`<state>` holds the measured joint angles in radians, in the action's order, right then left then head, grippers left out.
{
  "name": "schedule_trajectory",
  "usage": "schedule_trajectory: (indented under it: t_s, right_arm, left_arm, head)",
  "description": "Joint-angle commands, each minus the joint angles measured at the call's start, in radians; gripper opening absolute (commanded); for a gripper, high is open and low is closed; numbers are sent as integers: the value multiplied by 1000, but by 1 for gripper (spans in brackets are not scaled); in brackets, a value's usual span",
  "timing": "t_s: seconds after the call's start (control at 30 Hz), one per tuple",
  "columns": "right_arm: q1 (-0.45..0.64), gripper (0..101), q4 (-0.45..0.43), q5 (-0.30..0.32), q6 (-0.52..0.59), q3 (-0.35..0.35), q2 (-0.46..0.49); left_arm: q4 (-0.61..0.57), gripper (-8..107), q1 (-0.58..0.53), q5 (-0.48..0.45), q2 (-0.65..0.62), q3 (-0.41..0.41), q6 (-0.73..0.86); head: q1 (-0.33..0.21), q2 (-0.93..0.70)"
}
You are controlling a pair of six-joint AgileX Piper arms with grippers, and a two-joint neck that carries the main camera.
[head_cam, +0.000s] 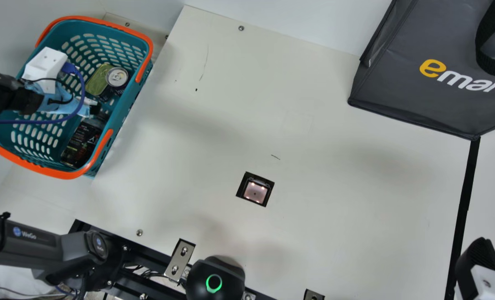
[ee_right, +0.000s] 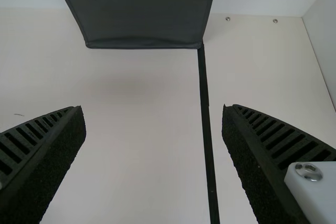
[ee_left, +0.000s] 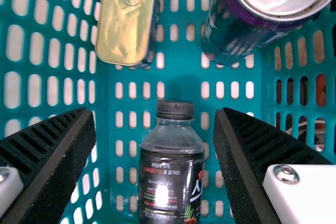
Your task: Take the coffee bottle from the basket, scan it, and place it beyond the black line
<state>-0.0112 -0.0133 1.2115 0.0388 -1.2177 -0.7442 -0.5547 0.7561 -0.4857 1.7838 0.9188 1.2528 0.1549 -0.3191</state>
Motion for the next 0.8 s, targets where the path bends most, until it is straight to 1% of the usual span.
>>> schedule_trajectory:
  t_s: [0.0, 0.33, 0.77]
  right_arm:
    - [0, 91, 0, 0, 0, 0, 0]
    - [0, 91, 0, 0, 0, 0, 0]
    - [0, 91, 0, 0, 0, 0, 0]
  left_arm:
    - [-8, 90, -6, 20, 10, -5, 10]
    - [-47, 90, -37, 99, 90, -10, 58]
    - [-16, 90, -78, 172, 144, -30, 4]
  head:
    - [-17, -2]
    - [-17, -2]
    - [-17, -2]
